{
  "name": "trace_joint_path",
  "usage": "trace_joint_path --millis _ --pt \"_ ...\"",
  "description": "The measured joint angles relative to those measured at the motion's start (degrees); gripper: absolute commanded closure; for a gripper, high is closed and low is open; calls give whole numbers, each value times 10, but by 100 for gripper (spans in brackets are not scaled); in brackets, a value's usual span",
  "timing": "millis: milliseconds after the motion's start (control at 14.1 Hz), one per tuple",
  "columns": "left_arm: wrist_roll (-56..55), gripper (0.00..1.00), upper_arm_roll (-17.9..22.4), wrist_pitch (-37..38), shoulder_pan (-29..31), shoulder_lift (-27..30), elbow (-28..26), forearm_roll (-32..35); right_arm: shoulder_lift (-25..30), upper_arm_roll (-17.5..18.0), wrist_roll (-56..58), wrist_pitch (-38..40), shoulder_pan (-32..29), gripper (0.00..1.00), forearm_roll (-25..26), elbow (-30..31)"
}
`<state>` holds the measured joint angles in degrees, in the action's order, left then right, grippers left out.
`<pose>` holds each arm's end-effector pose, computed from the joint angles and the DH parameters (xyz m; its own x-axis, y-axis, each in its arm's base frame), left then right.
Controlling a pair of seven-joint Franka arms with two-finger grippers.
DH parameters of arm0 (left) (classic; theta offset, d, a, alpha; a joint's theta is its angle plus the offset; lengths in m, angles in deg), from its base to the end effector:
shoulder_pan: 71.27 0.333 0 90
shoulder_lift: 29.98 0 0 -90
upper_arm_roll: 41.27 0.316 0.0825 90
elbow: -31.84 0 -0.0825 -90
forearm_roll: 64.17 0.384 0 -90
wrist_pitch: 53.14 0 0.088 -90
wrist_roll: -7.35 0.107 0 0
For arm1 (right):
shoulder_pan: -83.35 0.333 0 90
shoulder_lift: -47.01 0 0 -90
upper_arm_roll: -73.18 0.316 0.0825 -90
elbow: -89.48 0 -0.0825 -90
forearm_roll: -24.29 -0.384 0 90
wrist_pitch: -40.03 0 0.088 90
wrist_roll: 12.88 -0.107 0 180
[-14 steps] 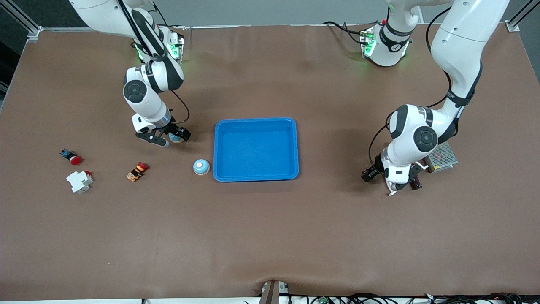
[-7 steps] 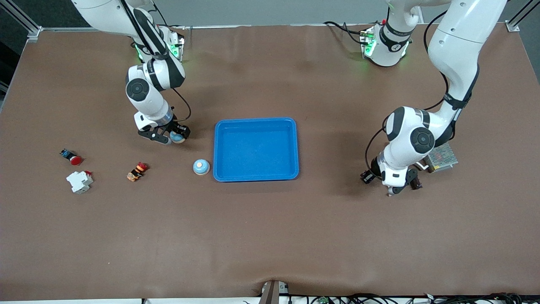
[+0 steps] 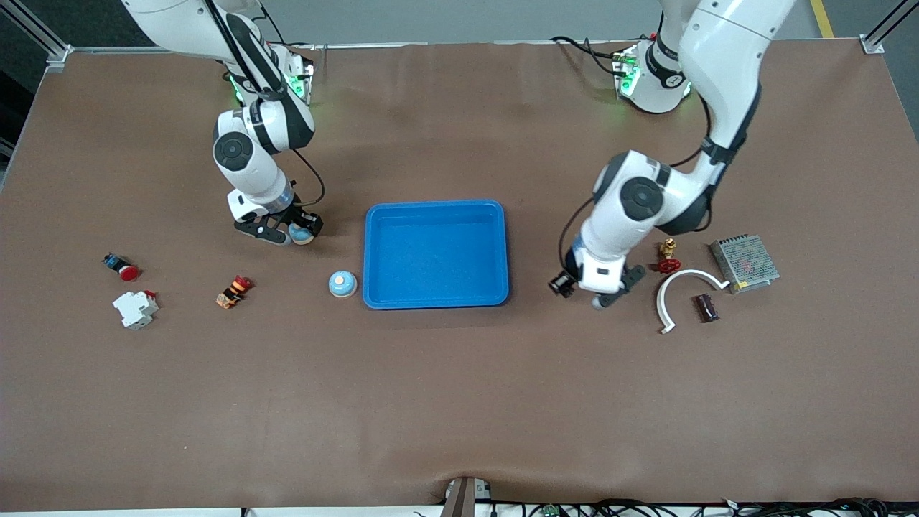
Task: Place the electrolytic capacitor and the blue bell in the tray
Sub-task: 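Lower the bell into the tray while the left gripper releases the capacitor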
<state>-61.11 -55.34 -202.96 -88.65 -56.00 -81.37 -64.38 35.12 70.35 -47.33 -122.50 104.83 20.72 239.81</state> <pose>0.5441 -0.3237 0.2628 0.7771 0.6286 -0.0302 0.6186 -0.7541 0.2205 0.4090 0.1334 0.1783 0.9447 -0.3279 -0.0003 -0.3279 -0.9447 -0.0105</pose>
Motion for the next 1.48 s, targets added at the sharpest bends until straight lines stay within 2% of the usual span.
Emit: trace_joint_path --millis 283,566,707,990,1273,1343,1414,1485 --pt "-101 100 0 0 -86 1 20 0 11 2 -10 23 2 100 0 -24" --pt "-182 100 2 1 -152 -29 35 0 12 5 -151 51 62 100 0 -78" --pt "-197 100 2 1 -170 -50 37 0 12 6 -207 68 88 100 0 -98" --pt "-210 100 3 1 -197 -92 47 0 10 5 -256 159 92 100 0 -150" --pt "-213 100 6 16 -203 -99 56 0 -12 7 -342 171 144 100 -1 -189" --pt "-213 96 8 20 -202 -99 58 0 -23 7 -359 168 158 100 -3 -196" --pt "-213 75 9 23 -202 -99 60 0 -35 7 -370 160 168 100 -12 -201" --pt "-213 36 10 25 -202 -99 62 0 -48 7 -374 146 175 100 -23 -204"
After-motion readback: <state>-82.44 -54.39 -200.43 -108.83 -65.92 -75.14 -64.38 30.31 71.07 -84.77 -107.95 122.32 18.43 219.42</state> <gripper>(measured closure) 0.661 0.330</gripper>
